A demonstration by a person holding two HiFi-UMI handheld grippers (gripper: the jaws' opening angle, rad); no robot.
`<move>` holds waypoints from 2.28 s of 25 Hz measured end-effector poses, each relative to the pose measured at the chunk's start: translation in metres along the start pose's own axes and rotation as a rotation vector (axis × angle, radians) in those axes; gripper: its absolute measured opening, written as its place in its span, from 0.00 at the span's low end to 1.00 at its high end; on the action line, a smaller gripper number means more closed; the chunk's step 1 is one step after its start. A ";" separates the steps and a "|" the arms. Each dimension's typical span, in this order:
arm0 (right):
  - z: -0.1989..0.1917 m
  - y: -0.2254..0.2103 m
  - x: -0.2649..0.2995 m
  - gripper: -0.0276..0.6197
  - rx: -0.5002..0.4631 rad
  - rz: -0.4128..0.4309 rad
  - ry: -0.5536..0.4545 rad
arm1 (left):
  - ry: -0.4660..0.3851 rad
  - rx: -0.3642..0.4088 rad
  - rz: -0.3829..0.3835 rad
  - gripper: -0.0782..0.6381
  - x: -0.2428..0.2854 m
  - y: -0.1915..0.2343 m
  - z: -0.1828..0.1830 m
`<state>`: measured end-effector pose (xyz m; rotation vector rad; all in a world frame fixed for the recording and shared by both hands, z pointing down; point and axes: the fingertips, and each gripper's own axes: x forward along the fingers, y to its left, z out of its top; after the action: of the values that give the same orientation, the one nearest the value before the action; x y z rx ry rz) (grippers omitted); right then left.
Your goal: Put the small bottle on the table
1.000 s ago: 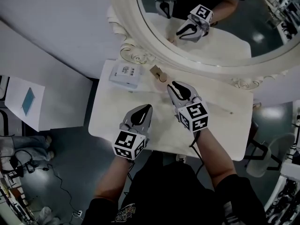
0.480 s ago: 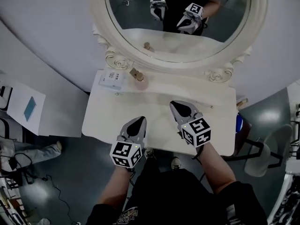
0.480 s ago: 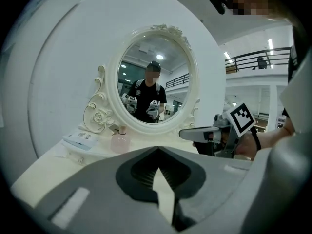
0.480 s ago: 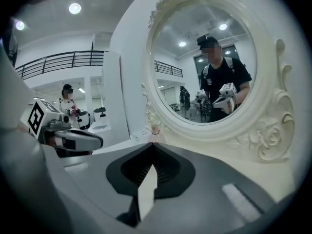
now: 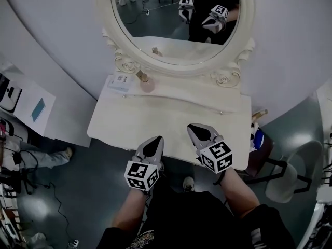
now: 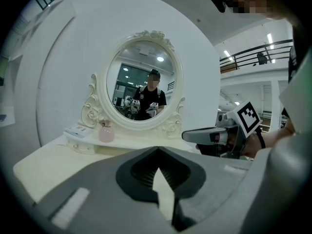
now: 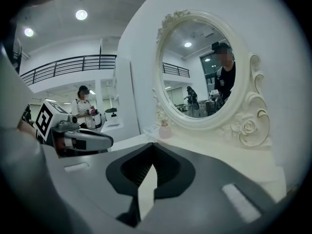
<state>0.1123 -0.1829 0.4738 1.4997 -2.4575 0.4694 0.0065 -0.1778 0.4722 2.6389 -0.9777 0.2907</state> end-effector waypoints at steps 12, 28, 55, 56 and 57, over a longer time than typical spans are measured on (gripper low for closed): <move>-0.026 0.037 -0.024 0.09 0.000 0.105 0.018 | 0.013 -0.031 0.096 0.11 -0.044 -0.027 -0.028; -0.024 0.081 0.008 0.09 0.043 0.034 0.016 | 0.032 0.002 0.004 0.11 -0.064 0.020 -0.016; -0.028 0.120 -0.008 0.09 0.062 -0.081 -0.004 | 0.040 0.033 -0.139 0.11 -0.087 0.015 -0.018; -0.028 0.121 -0.009 0.09 0.061 -0.081 -0.003 | 0.040 0.033 -0.140 0.11 -0.088 0.014 -0.018; -0.029 0.122 -0.010 0.09 0.061 -0.080 -0.003 | 0.040 0.034 -0.141 0.11 -0.089 0.013 -0.018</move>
<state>0.0083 -0.1120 0.4781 1.6172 -2.3951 0.5313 -0.0698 -0.1281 0.4659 2.7048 -0.7761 0.3279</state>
